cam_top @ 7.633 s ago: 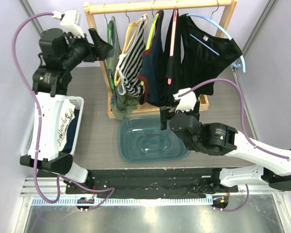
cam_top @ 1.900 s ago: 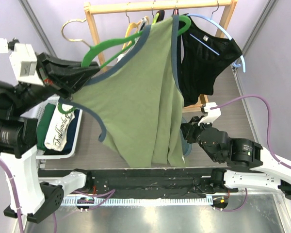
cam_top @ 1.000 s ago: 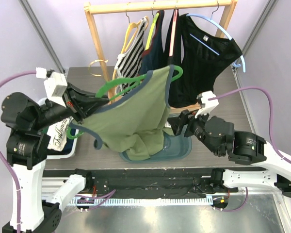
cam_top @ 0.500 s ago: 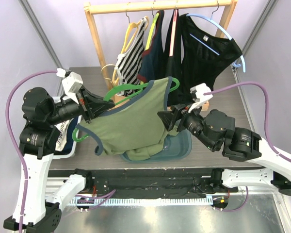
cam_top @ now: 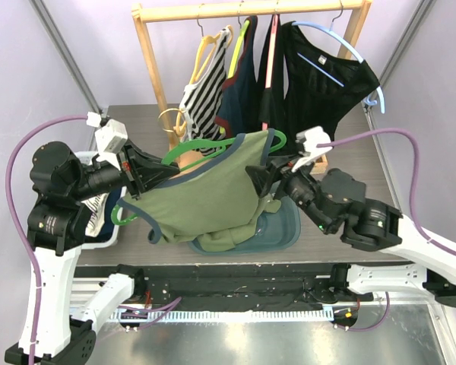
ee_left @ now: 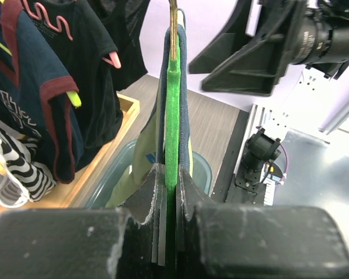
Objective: Remove the tank top from the hanger
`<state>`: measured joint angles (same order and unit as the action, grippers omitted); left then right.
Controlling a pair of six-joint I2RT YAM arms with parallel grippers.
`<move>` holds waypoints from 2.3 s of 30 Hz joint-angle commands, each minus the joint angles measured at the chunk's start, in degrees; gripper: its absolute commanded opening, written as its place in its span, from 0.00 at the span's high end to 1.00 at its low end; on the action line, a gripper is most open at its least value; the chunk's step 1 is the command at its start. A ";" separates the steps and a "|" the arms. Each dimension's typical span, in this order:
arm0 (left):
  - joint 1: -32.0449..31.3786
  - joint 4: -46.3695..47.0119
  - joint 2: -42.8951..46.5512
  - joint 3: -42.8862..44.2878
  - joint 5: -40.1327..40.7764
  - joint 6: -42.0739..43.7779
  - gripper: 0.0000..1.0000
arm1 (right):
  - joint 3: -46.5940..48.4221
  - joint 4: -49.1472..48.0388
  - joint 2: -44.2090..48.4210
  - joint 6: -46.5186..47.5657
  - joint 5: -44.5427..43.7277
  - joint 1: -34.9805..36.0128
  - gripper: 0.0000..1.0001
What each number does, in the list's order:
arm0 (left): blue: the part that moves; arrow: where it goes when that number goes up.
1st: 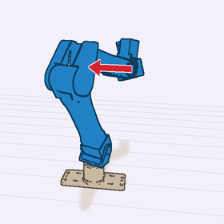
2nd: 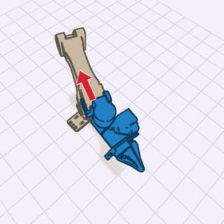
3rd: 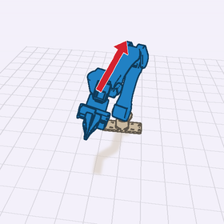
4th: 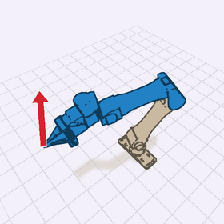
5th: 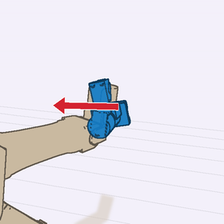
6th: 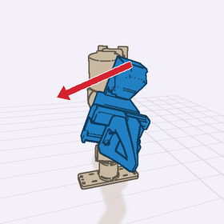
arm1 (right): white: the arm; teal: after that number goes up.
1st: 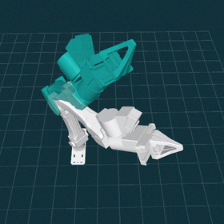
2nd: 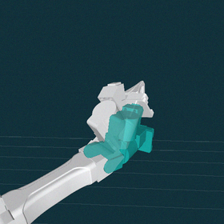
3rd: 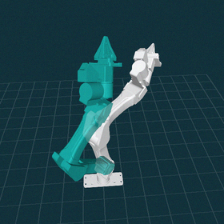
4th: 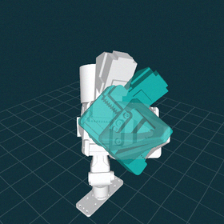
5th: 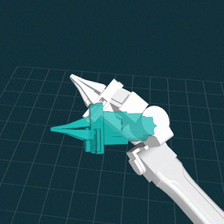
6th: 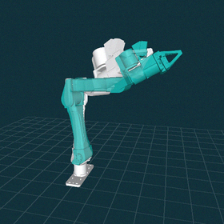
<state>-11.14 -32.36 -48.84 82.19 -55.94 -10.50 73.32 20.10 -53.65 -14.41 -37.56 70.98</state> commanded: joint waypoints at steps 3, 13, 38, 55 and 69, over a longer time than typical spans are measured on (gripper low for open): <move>-0.11 -0.07 0.94 2.53 -2.86 -0.22 1.00 | 2.97 -4.10 -2.95 1.85 4.33 -3.73 0.37; -0.11 -0.51 1.03 1.39 -2.42 1.98 1.00 | 4.46 -4.01 -4.01 -0.17 11.55 -8.67 0.73; -0.11 -1.83 1.38 2.09 -2.50 2.77 1.00 | 4.81 -2.43 -2.95 -0.35 10.40 -11.21 0.21; -0.11 -1.83 1.82 -0.62 -0.22 5.48 1.00 | 4.55 -3.58 -1.73 -3.34 14.80 -11.39 0.94; -0.11 -2.79 3.13 -4.94 7.60 14.54 1.00 | 2.44 3.01 6.54 -5.80 -0.04 -11.39 0.99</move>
<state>-11.46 -36.40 -46.70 76.93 -51.75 0.89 74.76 22.59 -47.33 -18.81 -27.90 59.83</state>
